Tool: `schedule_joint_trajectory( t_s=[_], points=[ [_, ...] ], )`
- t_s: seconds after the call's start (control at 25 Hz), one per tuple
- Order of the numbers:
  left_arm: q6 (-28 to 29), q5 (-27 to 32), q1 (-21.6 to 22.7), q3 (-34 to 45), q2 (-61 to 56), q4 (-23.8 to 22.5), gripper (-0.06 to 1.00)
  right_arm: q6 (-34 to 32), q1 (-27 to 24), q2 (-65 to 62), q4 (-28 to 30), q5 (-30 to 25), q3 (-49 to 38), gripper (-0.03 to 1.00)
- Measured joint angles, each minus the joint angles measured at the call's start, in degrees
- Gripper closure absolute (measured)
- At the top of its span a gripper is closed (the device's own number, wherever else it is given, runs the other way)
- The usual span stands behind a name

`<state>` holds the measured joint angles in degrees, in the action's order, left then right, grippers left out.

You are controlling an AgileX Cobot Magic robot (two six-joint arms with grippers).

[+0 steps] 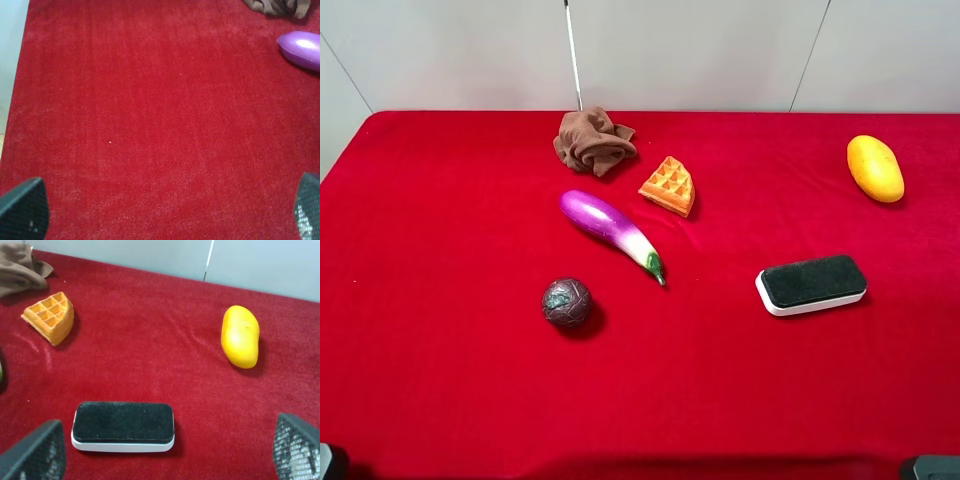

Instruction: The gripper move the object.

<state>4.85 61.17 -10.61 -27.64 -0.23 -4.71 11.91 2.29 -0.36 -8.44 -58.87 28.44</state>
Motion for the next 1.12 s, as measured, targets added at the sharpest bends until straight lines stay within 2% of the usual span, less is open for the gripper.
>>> schedule_joint_trajectory(
  t_s=[1.12],
  points=[
    [0.0,0.0,0.0,0.0,0.0,0.0,-0.03,0.0,0.0,0.0,-0.1,0.0,0.0,0.34]
  ],
)
